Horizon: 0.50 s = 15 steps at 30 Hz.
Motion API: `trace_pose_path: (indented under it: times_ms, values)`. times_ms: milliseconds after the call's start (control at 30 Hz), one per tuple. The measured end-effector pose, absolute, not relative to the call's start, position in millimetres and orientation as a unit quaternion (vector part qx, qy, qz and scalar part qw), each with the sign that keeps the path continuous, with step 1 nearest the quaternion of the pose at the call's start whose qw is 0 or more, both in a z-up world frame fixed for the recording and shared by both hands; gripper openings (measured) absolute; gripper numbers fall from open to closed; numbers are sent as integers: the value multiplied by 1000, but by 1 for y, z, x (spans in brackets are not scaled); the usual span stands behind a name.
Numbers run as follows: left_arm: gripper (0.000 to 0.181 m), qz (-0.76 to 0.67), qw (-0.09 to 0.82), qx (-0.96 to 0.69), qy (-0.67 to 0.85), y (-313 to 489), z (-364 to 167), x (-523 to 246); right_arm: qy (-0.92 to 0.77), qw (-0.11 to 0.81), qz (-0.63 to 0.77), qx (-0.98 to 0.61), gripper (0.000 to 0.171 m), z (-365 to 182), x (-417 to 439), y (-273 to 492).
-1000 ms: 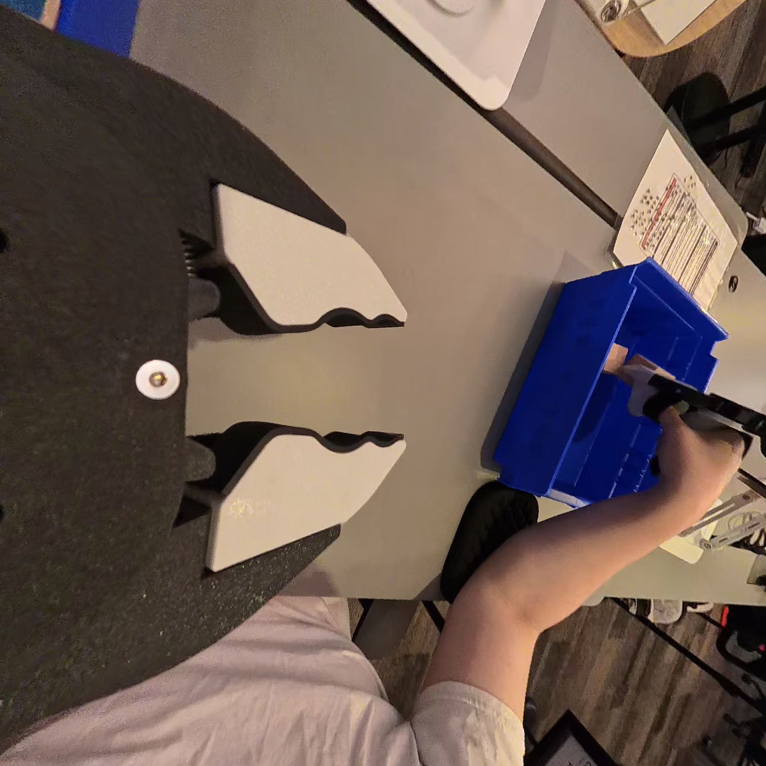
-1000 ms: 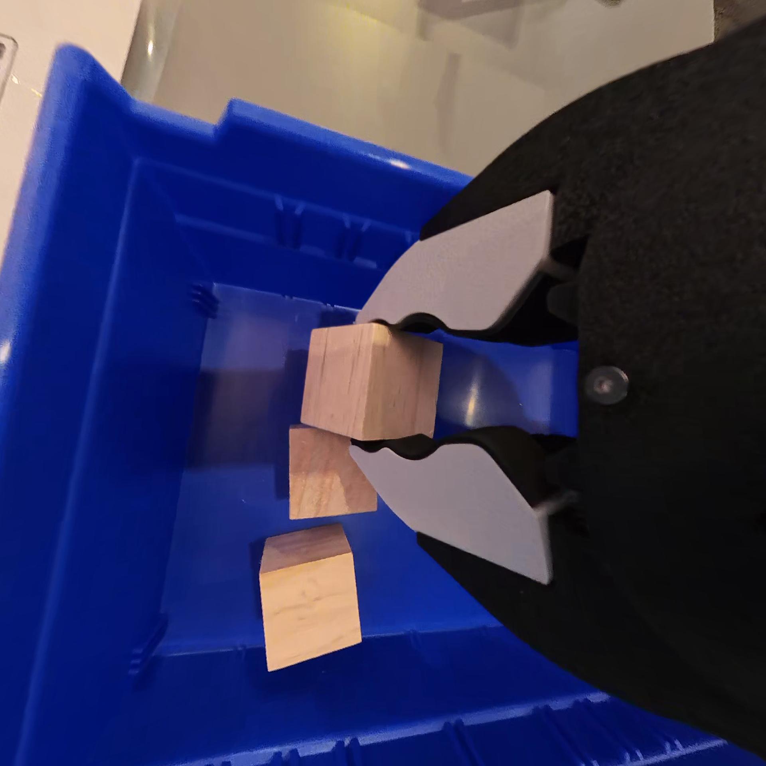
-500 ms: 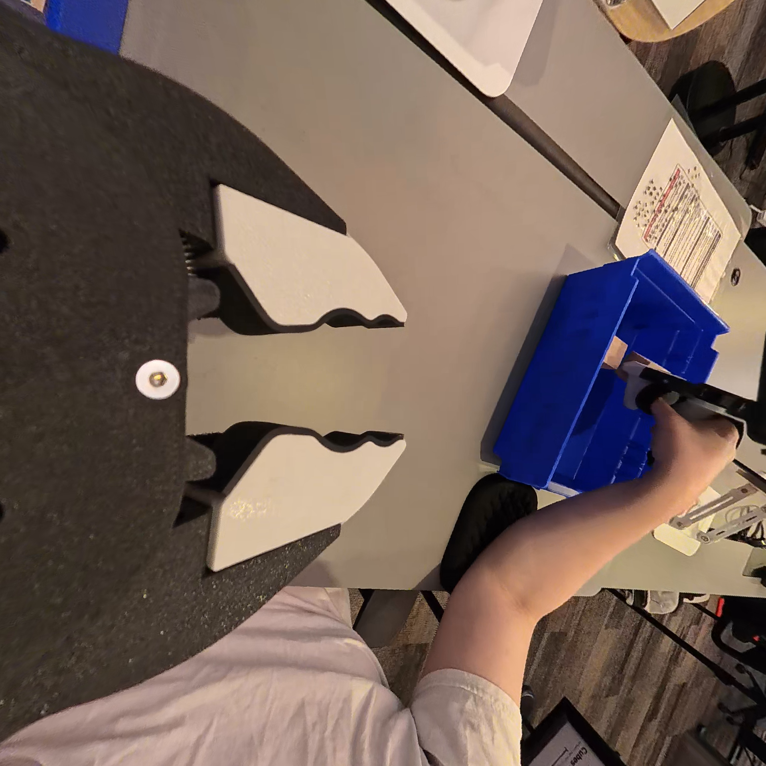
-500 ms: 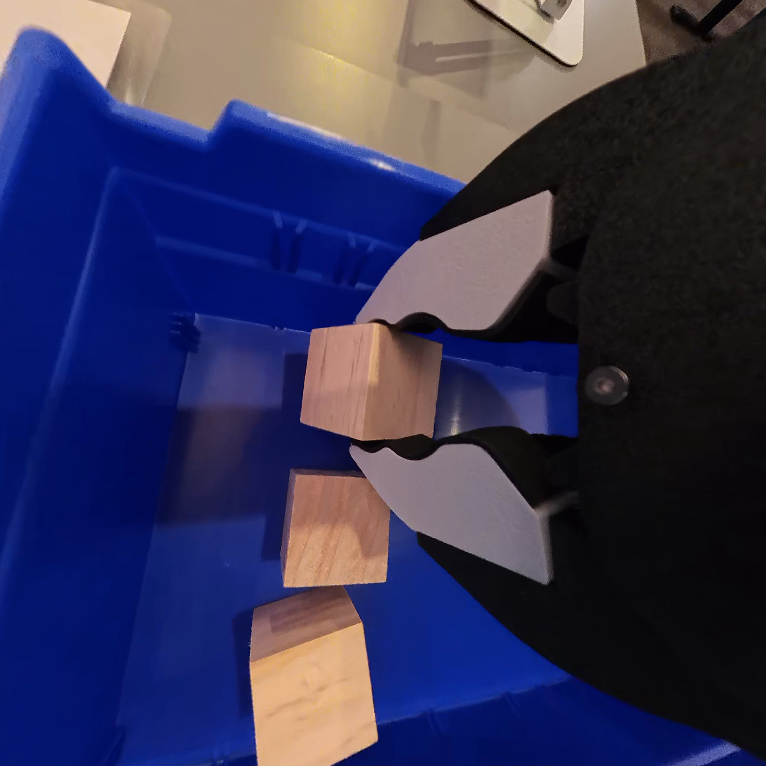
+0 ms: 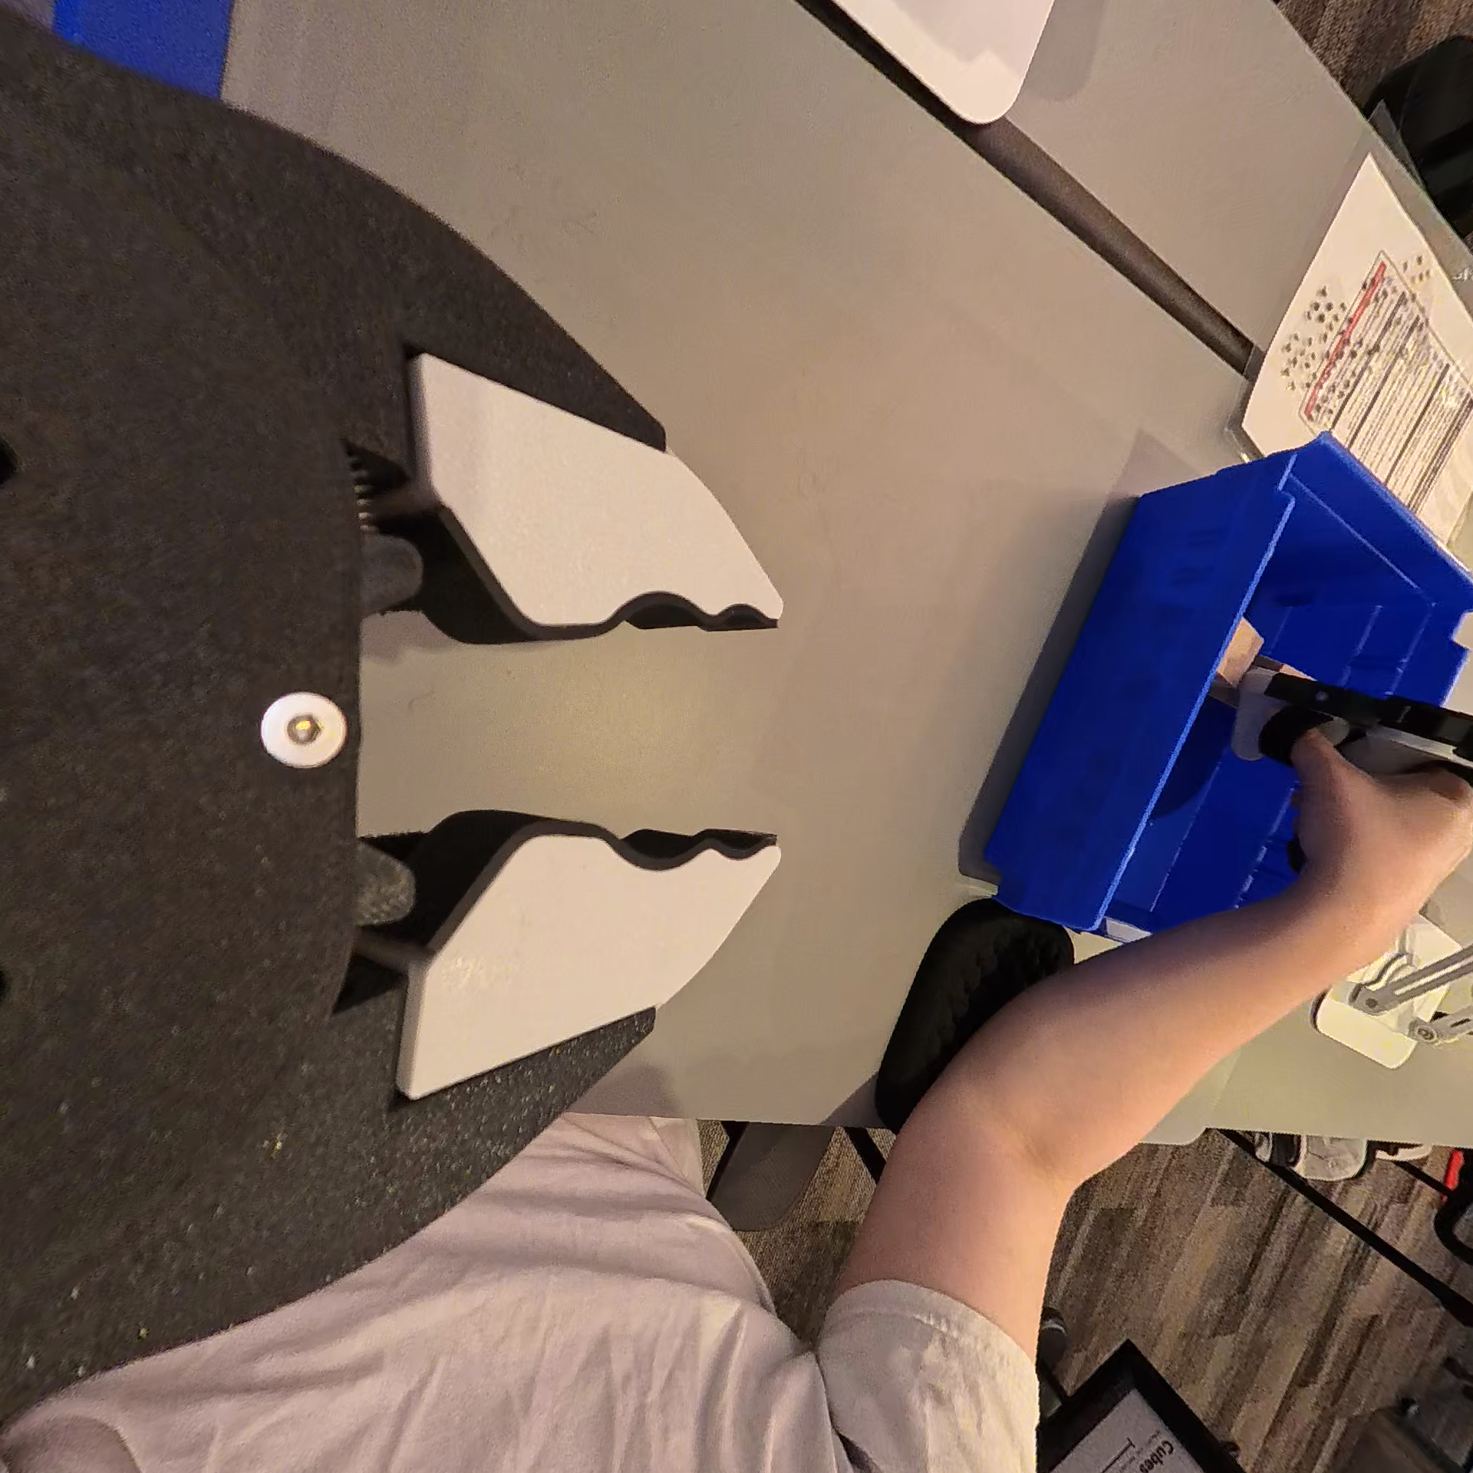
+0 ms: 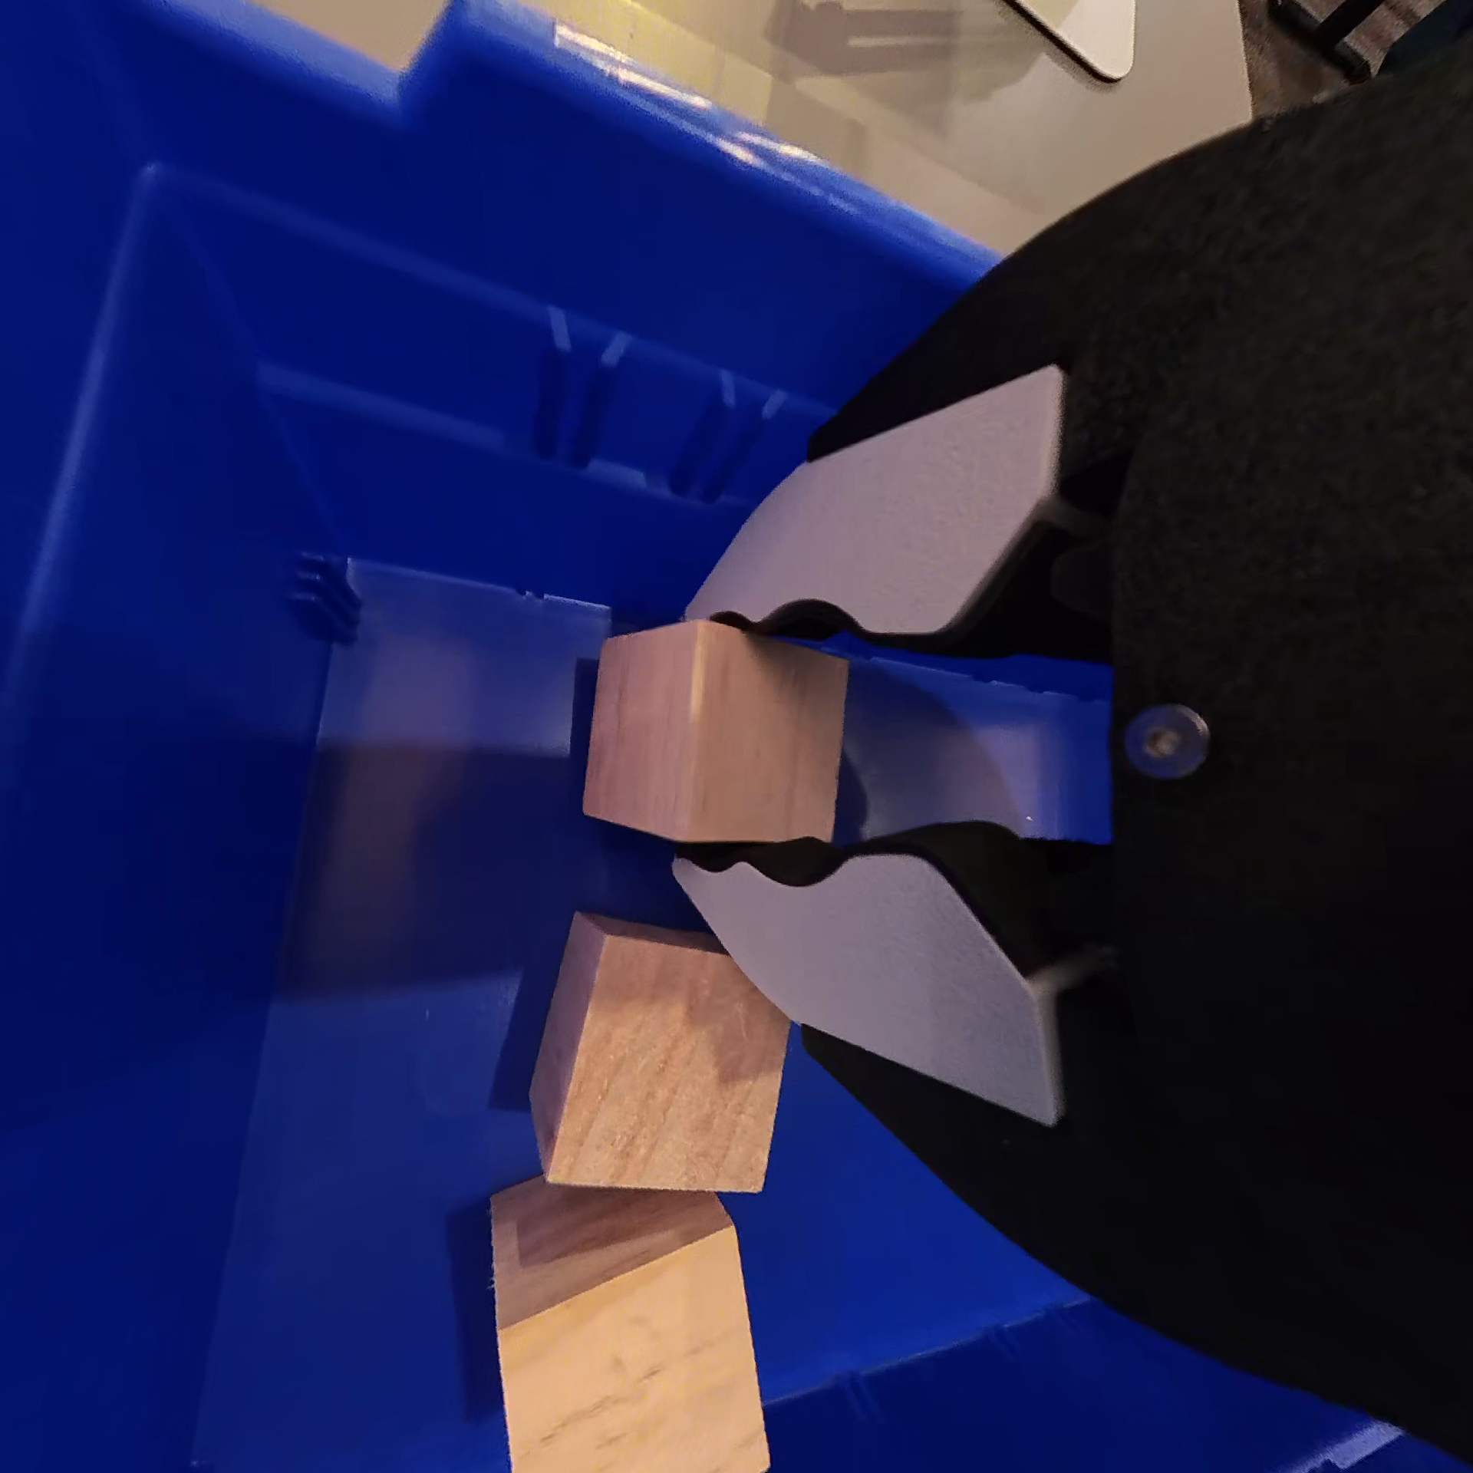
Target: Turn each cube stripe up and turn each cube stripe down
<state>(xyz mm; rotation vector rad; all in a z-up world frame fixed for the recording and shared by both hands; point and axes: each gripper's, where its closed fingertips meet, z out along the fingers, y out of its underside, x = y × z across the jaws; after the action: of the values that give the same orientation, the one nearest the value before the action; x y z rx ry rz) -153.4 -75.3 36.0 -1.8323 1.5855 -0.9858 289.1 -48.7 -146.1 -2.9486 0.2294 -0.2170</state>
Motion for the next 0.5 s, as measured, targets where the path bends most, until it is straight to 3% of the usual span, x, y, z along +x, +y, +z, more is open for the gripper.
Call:
trace_pose_path:
  times_ms: [333, 500]
  values:
    - [48, -334, 263, -688, 588, -69, 36, -165, 36, 197, -83, -976, 53, -71, 267, -43]
    - [49, -286, 346, -720, 529, -27, 70, -219, -7, 281, -51, -958, 54, -29, 235, -38]
